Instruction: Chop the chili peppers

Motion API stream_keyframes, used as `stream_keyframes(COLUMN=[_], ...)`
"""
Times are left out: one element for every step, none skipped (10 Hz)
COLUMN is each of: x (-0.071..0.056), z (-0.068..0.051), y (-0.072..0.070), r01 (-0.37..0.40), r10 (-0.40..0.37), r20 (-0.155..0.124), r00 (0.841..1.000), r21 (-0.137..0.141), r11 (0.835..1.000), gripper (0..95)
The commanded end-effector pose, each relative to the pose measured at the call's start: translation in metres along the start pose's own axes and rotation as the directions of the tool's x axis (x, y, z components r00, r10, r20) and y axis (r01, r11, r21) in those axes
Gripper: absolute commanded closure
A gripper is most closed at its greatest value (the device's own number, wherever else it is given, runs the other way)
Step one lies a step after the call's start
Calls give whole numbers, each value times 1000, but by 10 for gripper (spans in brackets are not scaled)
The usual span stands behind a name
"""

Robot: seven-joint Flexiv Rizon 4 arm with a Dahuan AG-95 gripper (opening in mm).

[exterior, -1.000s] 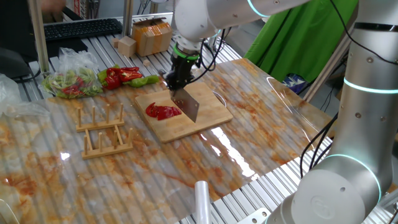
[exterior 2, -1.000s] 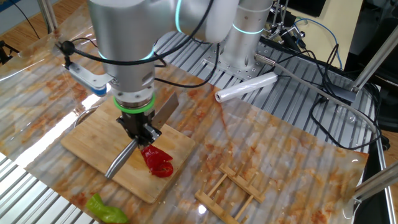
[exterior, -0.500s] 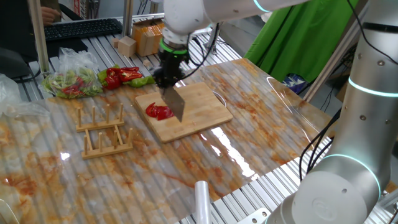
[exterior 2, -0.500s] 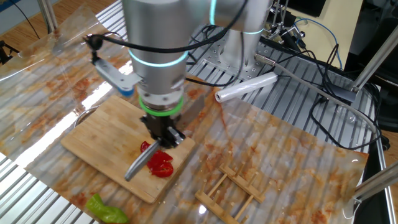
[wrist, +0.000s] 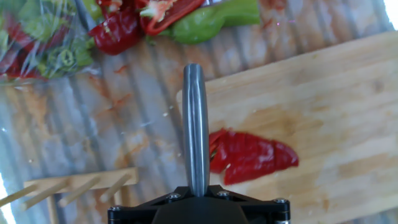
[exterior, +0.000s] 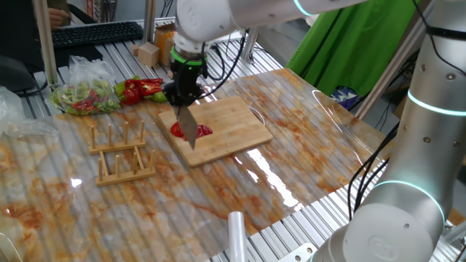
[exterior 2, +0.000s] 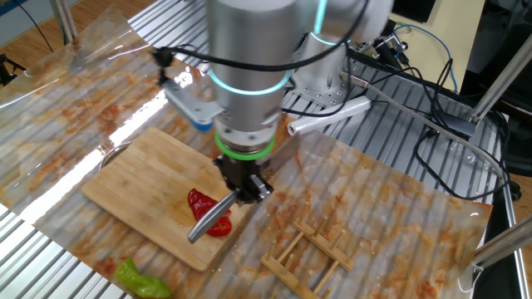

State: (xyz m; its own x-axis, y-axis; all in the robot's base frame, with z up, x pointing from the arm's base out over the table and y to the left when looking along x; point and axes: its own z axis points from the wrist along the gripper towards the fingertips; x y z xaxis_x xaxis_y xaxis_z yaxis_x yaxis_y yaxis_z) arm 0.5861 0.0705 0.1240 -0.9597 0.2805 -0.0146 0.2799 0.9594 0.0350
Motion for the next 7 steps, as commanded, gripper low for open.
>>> stream_keyframes(x=[-2, -2, -3, -3, 0, 0, 0], z=[3, 5, 7, 9, 10, 11, 13], y=[2, 3, 5, 5, 6, 6, 7], r01=[-7, -14, -33, -46, -63, -71, -75], r10=[7, 14, 33, 46, 63, 71, 75], r20=[-5, -6, -8, -5, -5, -7, -5], r00=[1000, 1000, 999, 999, 998, 997, 997], r21=[-1, -2, -7, -2, -1, -4, -3], r11=[1000, 1000, 999, 999, 998, 997, 997], gripper=[950, 950, 950, 950, 950, 950, 950])
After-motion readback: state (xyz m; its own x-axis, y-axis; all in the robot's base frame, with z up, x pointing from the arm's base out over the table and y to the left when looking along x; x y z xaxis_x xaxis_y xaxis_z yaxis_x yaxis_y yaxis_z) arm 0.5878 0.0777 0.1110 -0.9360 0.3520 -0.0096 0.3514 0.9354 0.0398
